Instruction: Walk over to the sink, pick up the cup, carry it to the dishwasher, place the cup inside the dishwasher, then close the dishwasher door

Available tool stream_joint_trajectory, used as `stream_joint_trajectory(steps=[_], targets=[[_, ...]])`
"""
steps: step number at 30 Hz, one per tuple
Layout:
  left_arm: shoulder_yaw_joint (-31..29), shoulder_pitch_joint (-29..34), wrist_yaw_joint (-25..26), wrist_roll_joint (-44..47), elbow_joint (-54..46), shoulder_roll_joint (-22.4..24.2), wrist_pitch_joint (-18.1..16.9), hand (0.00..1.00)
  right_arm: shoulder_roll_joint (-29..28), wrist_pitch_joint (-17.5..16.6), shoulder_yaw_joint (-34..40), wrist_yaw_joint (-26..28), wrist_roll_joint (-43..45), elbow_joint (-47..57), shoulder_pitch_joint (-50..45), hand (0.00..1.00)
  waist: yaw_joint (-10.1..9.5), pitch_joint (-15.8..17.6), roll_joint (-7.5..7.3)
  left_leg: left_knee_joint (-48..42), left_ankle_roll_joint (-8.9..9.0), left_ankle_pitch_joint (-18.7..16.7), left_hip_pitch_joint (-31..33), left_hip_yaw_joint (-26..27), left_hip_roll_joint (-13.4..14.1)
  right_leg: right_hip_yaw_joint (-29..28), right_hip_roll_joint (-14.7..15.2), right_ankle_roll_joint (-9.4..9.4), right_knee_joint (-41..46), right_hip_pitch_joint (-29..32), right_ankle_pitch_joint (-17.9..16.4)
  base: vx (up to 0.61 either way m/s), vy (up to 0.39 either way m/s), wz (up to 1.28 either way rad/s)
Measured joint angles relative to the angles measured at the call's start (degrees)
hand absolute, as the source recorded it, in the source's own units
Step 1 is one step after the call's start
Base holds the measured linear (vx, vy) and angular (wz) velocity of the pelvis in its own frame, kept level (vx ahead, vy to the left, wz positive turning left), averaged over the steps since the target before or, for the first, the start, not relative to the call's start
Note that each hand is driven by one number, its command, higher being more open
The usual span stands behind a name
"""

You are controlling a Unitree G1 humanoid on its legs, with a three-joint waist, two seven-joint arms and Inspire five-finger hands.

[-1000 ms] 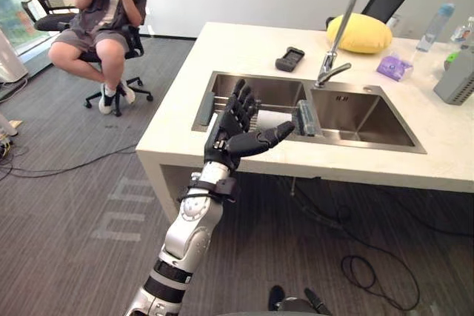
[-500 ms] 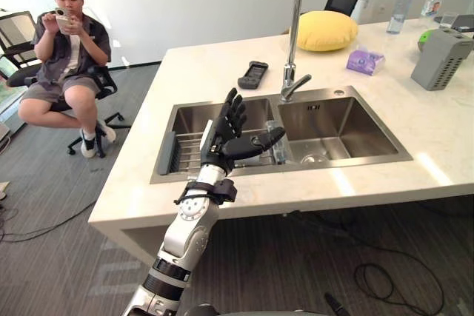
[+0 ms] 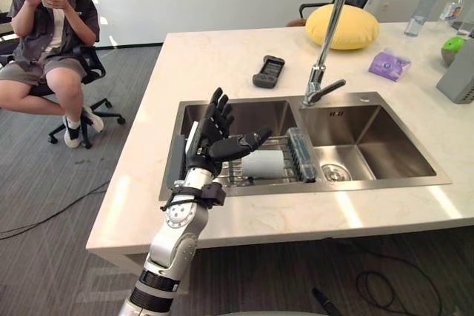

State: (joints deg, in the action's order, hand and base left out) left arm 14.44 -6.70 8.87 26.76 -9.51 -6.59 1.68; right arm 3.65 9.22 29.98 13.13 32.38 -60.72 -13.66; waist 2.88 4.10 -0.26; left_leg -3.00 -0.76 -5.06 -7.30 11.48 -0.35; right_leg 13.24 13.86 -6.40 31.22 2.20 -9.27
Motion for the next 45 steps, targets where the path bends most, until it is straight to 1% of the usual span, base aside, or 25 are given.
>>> stream_joint_trajectory(steps=[1, 2, 3, 4, 5, 6, 7, 8, 9, 10, 11, 12, 13, 14, 15, 16, 19, 22, 24, 27, 30, 32, 35, 40, 45], targets=[[-0.01, 0.0, 0.0, -0.01, 0.37, -0.07, -0.01, 1.0, -0.27, 0.14, 0.0, -0.11, -0.02, -0.24, -0.07, 1.0, 0.15, 0.26, -0.72, -0.07, -0.18, -0.26, -0.69, -0.59, -0.49, -0.21, 1.03, 0.1, 3.37, 0.88, 0.08, 0.09, 0.038, 0.55], [-0.07, 0.22, -0.22, 0.2, 1.33, -0.18, -0.12, 1.0, -0.65, 0.57, 0.0, -0.52, -0.1, -1.02, -0.35, 1.0, 0.14, 0.72, -1.53, -0.34, -0.83, -0.91, -2.04, -1.96, -1.13, -0.54, 2.57, 0.66, 8.63, 1.79, 0.57, 0.08, 0.006, 0.46], [-0.24, 0.63, -0.27, 0.37, 1.71, -0.07, -0.18, 1.0, -0.78, 0.85, 0.06, -0.72, -0.15, -1.48, -0.38, 1.0, 0.14, 0.91, -1.18, -0.61, -0.98, -1.25, -2.43, -2.6, -0.94, -0.82, 3.13, 1.35, 10.66, 2.39, 0.64, 0.14, -0.028, 0.55], [-0.84, 1.46, -0.75, 1.43, 2.89, -0.23, -1.03, 1.0, -1.42, 1.45, 1.44, -0.86, 0.06, -1.96, -0.37, 1.0, 0.35, 0.66, -0.5, -1.48, -0.78, -2.1, -2.07, -3.58, -0.36, -0.86, 3.14, 2.68, 10.41, 3.19, -2.21, 0.12, -0.048, 0.45], [-1.84, 1.72, -1.22, 1.62, 3.66, -0.64, -1.73, 1.0, -1.69, 1.74, 2.09, -0.88, 0.08, -1.92, -0.31, 1.0, 0.25, 0.7, -0.47, -2.5, -0.42, -3.18, -1.31, -4.32, 0.24, -1.38, 3.06, 2.65, 6.72, 4.2, -3.58, 0.12, -0.062, 0.4], [-2.28, 1.72, -1.49, 1.63, 4.17, -1.09, -2.2, 1.0, -1.65, 2.01, 2.25, -0.98, 0.06, -1.83, -0.13, 1.0, 0.16, 0.68, -0.47, -3.08, -0.02, -3.63, -0.92, -4.67, 0.69, -2.07, 2.78, 2.63, 3.99, 4.71, -3.56, 0.1, -0.093, 0.29], [-3.05, 1.73, -2.32, 1.53, 5.3, -2.07, -3.51, 1.0, -1.62, 2.82, 2.26, -1.6, 0.02, -1.7, 0.13, 1.0, 0.06, 0.65, -0.41, -4.36, 0.8, -4.39, -0.33, -5.27, 1.94, -3.43, 1.81, 2.36, -2.2, 5.05, -2.9, 0.15, -0.145, 0.26], [-3.44, 1.78, -2.72, 1.49, 5.63, -2.98, -4.54, 1.0, -1.93, 3.53, 2.25, -2.2, 0.01, -1.52, 0.02, 1.0, -0.07, 0.31, -0.95, -5.95, 2.01, -5.29, 0.25, -5.73, 3.02, -3.81, 0.91, 2.13, -9.1, 4.58, 0.89, 0.17, -0.175, 0.23], [-3.5, 1.78, -2.93, 1.46, 5.58, -3.51, -5.25, 1.0, -2.26, 3.71, 2.32, -2.35, -0.02, -1.47, -0.18, 1.0, -0.25, -0.09, -1.65, -6.39, 2.66, -5.72, 0.49, -5.9, 3.23, -3.82, 0.84, 2.3, -12.35, 4.45, 5.06, 0.21, -0.247, 0.21], [-3.96, 1.98, -3.87, 1.23, 5.54, -3.69, -6.37, 1.0, -2.73, 3.99, 2.49, -2.37, -0.09, -1.84, -0.52, 1.0, -0.33, -1.05, -2.64, -6.58, 3.9, -6.45, 0.33, -6.21, 3.98, -3.65, 0.38, -0.62, -15.46, 3.47, 8.16, 0.25, -0.29, 0.07], [-3.92, 2.16, -4.16, 1.0, 5.13, -2.96, -6.91, 1.0, -2.63, 4.15, 3.66, -2.27, -0.12, -1.97, -0.48, 1.0, -0.6, -1.47, -0.96, -6.5, 4.97, -6.87, 0.37, -6.04, 6.3, -2.58, -1.9, -0.71, -18.82, 1.8, 8.1, 0.25, -0.298, 0.01], [-3.93, 2.16, -4.55, 0.24, 4.73, -2.59, -7.08, 1.0, -2.55, 4.14, 3.97, -2.25, -0.12, -1.95, -0.4, 1.0, -0.6, -1.5, -0.22, -6.26, 5.52, -7.09, 0.3, -5.96, 7.16, -2.19, -2.99, -0.71, -20.11, 1.26, 8.11, 0.23, -0.25, -0.12], [-3.77, 2.15, -5.81, -1.11, 4.48, -1.96, -7.33, 1.0, -2.47, 4.12, 5.26, -2.17, -0.07, -1.94, -0.21, 1.0, -0.56, -1.96, 0.91, -5.26, 6.35, -6.74, -0.13, -5.83, 8.56, -1.94, -4.65, -0.62, -21.38, 0.71, 8.16, 0.2, -0.208, -0.16], [-3.03, 2.15, -7.63, -1.69, 4.41, -1.02, -7.33, 1.0, -2.44, 4.11, 6.21, -2.2, -0.02, -2.15, -0.23, 1.0, -0.53, -2.3, 1.52, -4.3, 6.94, -6.37, -0.99, -5.31, 9.62, -1.96, -5.91, -0.22, -22.22, 0.14, 8.07, 0.18, -0.177, -0.19], [-2.61, 2.14, -8.67, -1.96, 4.33, -0.82, -7.33, 1.0, -2.41, 4.07, 6.39, -2.21, -0.02, -2.21, -0.23, 1.0, -0.5, -2.29, 1.66, -3.92, 7.16, -6.2, -1.5, -4.82, 9.95, -2.1, -6.32, -0.05, -22.56, -0.2, 8.02, 0.15, -0.125, -0.24], [-1.67, 2.08, -11.28, -1.94, 4.17, -0.88, -7.32, 1.0, -2.48, 4.02, 7.28, -2.18, 0.07, -2.24, -0.22, 1.0, -0.35, -2.36, 1.79, -3.63, 7.36, -6.0, -1.97, -3.82, 10.23, -2.44, -6.79, 0.05, -23.07, -0.47, 8.02, 0.11, -0.066, -0.25], [1.09, 1.96, -16.44, -2.76, 2.3, -2.31, -7.33, 1.0, -2.57, 3.89, 9.54, -2.11, 0.09, -2.76, -0.16, 1.0, -0.02, -2.41, 1.81, -3.21, 7.29, -5.93, -2.17, -2.98, 9.83, -3.61, -7.01, 0.03, -24.46, -0.49, 8.66, 0.05, -0.01, -0.2], [2.14, 0.95, -19.43, -6.21, 2.14, -5.11, -7.64, 1.0, -2.6, 4.06, 10.4, -2.03, 0.09, -3.99, 0.01, 1.0, 0.23, -2.36, 1.93, -2.84, 7.12, -5.83, -1.94, -2.86, 9.1, -3.85, -6.77, -0.2, -26.73, -0.86, 10.27, -0.01, 0.034, -0.06], [2.29, 0.91, -20.8, -9.55, 2.32, -9.45, -8.05, 1.0, -2.62, 4.44, 10.74, -1.76, 0.08, -4.8, 0.4, 1.0, 0.72, -2.09, 1.97, -2.15, 6.92, -5.7, -2.24, -2.75, 8.79, -3.84, -6.88, -0.28, -30.33, -2.43, 12.54, -0.06, 0.036, -0.03], [2.32, 0.91, -21.91, -11.86, 2.56, -13.33, -8.56, 1.0, -2.47, 4.22, 10.73, -1.86, 0.06, -5.04, 0.96, 1.0, 0.91, -1.65, 1.99, -1.68, 6.58, -5.49, -2.18, -2.72, 8.36, -3.9, -6.77, -0.14, -32.89, -3.21, 14.43, -0.08, 0.015, -0.01], [2.5, 0.91, -23.26, -18.21, 2.57, -17.93, -9.02, 1.0, -1.81, 4.26, 10.32, -1.85, 0.08, -5.84, 1.36, 1.0, 0.95, -1.49, 2.1, -1.09, 6.24, -4.73, -1.42, -2.61, 7.73, -3.93, -6.5, 0.02, -35.7, -3.49, 16.69, -0.11, -0.01, -0.02], [3.14, 0.79, -24.31, -22.58, 2.61, -21.25, -9.38, 1.0, -1.19, 4.31, 9.41, -1.83, 0.08, -5.67, 1.42, 1.0, 1.21, -1.04, 2.5, -0.99, 6.27, -4.5, -1.33, -2.38, 7.69, -3.97, -6.49, 0.1, -36.12, -3.55, 17.04, -0.12, -0.039, -0.02], [3.59, 0.71, -25.38, -24.98, 2.6, -24.46, -10.19, 1.0, 0.11, 4.38, 7.84, -1.81, 0.12, -5.15, 1.38, 1.0, 1.48, -0.41, 3.28, -0.2, 6.34, -4.16, -1.34, -2.46, 7.67, -3.95, -6.5, 0.18, -36.35, -3.34, 17.02, -0.08, -0.04, 0.01], [3.59, -0.48, -25.37, -27.59, 2.61, -27.64, -10.5, 1.0, 1.78, 4.46, 6.63, -1.71, 0.24, -5.12, 1.73, 1.0, 1.84, -0.1, 3.55, 0.81, 6.39, -3.52, -1.42, -2.91, 7.67, -3.7, -6.58, -0.01, -36.14, -3.01, 17.14, -0.01, -0.013, 0.02], [4.21, -3.79, -25.11, -30.06, 2.68, -31.26, -10.9, 1.0, 3.0, 4.71, 5.59, -1.55, 2.33, -5.14, 2.53, 1.0, 2.15, 0.44, 3.86, 1.29, 6.31, -3.39, -1.76, -2.86, 7.19, -3.67, -6.22, -0.06, -36.1, -2.96, 17.17, 0.02, 0.005, 0.0]])
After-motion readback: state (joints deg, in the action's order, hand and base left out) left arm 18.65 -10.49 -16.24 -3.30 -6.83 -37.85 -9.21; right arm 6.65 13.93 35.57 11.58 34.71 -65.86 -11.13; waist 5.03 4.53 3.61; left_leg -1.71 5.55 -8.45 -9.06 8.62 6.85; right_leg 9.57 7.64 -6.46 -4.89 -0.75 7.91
